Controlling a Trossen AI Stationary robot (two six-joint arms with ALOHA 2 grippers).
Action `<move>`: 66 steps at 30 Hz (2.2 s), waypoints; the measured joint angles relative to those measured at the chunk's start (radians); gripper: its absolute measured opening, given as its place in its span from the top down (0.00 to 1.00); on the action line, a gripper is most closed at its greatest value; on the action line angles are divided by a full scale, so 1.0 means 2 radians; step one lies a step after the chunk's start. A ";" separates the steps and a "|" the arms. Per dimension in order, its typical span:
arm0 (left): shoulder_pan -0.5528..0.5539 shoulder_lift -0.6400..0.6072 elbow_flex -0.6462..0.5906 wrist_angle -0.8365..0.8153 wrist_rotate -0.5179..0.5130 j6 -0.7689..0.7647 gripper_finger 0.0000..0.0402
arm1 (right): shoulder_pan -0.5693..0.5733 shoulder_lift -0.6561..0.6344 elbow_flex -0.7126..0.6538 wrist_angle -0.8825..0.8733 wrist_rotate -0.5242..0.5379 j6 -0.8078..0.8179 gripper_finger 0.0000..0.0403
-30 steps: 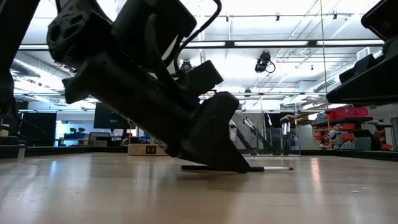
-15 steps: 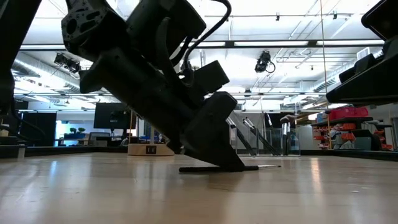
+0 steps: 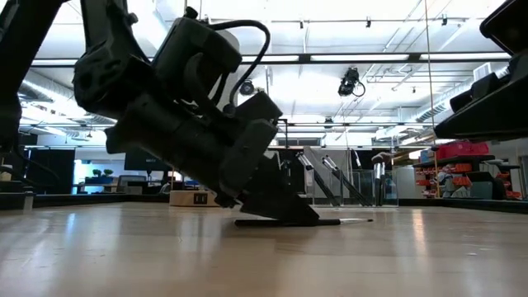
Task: Sort items
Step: Put the eyeshadow brush into the transparent organizer
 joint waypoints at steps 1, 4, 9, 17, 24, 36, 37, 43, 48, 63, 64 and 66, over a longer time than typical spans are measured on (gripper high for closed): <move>0.000 -0.002 -0.001 0.003 -0.001 0.000 0.98 | 0.000 0.000 0.000 -0.003 -0.002 0.000 0.83; 0.000 -0.011 -0.005 -0.002 -0.007 0.000 0.97 | 0.000 0.000 0.000 -0.010 -0.004 0.004 0.83; -0.003 -0.019 -0.005 0.003 -0.018 0.011 0.98 | 0.000 0.000 0.000 -0.013 -0.005 0.006 0.83; -0.003 -0.017 -0.006 0.051 -0.026 0.010 0.98 | -0.001 0.000 0.000 -0.029 -0.007 0.022 0.83; -0.003 -0.018 -0.006 0.102 -0.028 0.010 0.99 | -0.005 0.000 0.000 -0.092 -0.007 0.097 0.77; 0.022 -0.035 -0.004 0.098 -0.088 0.052 0.90 | -0.027 0.000 0.000 -0.115 -0.006 0.124 0.57; 0.031 -0.041 -0.004 0.081 -0.080 0.052 0.87 | -0.027 0.000 0.000 -0.115 -0.006 0.124 0.56; 0.082 -0.048 -0.004 -0.012 0.006 0.052 0.61 | -0.027 0.000 0.000 -0.115 -0.006 0.122 0.55; 0.099 -0.038 -0.001 -0.058 0.006 0.064 0.51 | -0.027 0.000 0.000 -0.114 -0.006 0.122 0.55; 0.101 -0.016 0.000 -0.061 0.025 0.075 0.97 | -0.027 0.000 0.000 -0.110 -0.006 0.121 0.55; 0.101 -0.016 -0.002 -0.059 0.028 0.076 0.97 | -0.027 0.000 0.000 -0.110 -0.006 0.120 0.55; 0.102 -0.016 -0.004 -0.054 0.036 0.075 0.96 | -0.027 0.000 0.000 -0.110 -0.006 0.120 0.55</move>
